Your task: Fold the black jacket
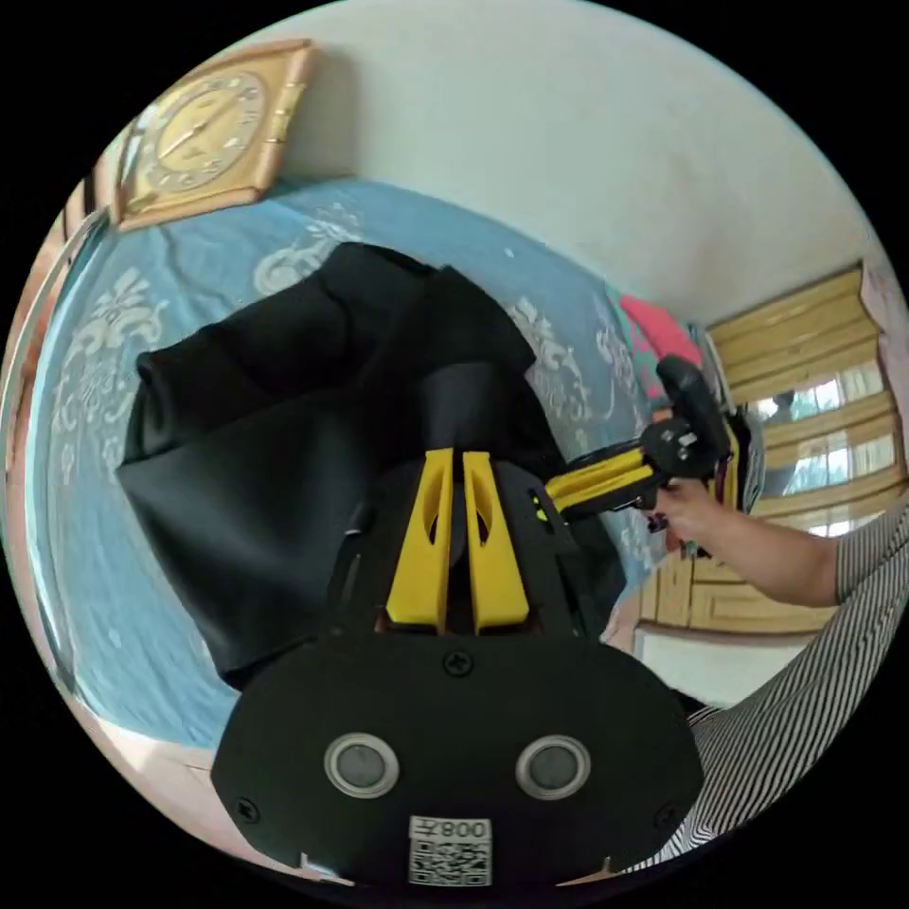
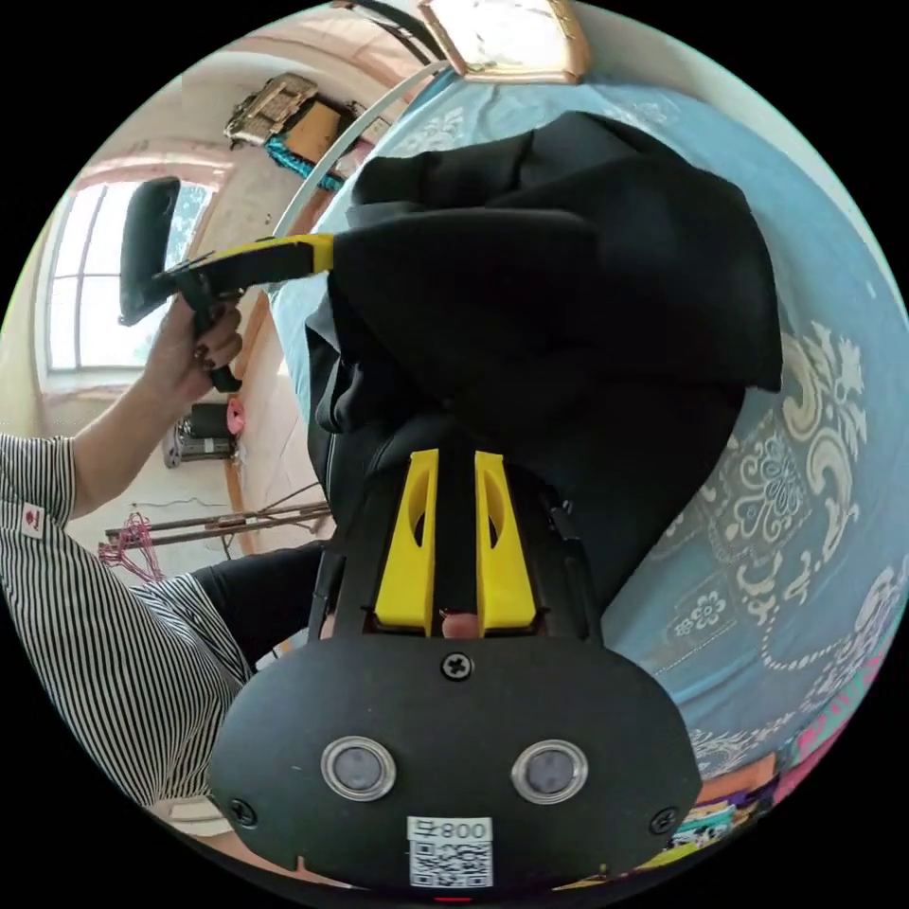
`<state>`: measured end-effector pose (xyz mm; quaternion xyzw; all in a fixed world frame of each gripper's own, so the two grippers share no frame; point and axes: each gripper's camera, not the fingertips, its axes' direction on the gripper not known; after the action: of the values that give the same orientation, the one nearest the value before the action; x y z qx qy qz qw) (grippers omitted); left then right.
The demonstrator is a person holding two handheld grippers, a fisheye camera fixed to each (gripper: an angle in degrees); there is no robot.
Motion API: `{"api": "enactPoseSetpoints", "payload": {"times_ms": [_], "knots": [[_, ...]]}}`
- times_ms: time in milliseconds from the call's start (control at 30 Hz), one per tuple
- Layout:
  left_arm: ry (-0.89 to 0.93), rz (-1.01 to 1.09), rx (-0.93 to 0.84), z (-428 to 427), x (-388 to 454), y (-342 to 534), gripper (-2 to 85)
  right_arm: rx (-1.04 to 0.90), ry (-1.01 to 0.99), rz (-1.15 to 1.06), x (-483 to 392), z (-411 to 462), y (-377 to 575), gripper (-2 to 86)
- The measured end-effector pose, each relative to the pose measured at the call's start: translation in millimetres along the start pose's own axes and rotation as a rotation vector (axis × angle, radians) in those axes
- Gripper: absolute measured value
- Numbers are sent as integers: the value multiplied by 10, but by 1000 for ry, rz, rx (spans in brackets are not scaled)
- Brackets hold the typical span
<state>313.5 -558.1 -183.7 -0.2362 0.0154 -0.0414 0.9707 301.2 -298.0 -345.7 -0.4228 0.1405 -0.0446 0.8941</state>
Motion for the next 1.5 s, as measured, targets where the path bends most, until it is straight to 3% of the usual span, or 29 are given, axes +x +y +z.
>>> {"api": "enactPoseSetpoints", "payload": {"times_ms": [100,167,300,367,433,633,900,1067,1267,1333,1433,1500], "knots": [[22,-232,237,-925,-719,633,26,22,123,-129,-467,-250,-355,85],[-65,-426,386,-1538,-1271,1325,31,29,216,-239,-821,-370,-608,99],[-109,-784,482,-1879,-2054,2542,48,-31,377,-431,-1331,-361,-928,114],[-21,-964,502,-1738,-2343,3249,59,-140,442,-538,-1572,-193,-1064,116],[44,-1007,472,-1534,-2397,3537,65,-241,505,-570,-1649,-32,-1115,113],[173,-826,269,-999,-2409,3344,66,-189,415,-460,-1746,-529,-1179,41],[201,-642,304,-1202,-2487,3118,47,98,344,-199,-1518,-2267,-557,26],[172,-535,300,-1310,-2616,2880,56,407,306,267,-535,-3727,527,21],[76,-475,229,-1157,-2686,2510,80,467,353,843,378,-4144,1563,12],[47,-457,211,-1120,-2687,2419,85,548,298,942,433,-4171,1806,14],[-16,-424,191,-1090,-2692,2262,94,705,199,795,205,-4177,1738,30],[-49,-417,188,-1062,-2728,2152,100,622,211,661,64,-4086,1296,47]]}}
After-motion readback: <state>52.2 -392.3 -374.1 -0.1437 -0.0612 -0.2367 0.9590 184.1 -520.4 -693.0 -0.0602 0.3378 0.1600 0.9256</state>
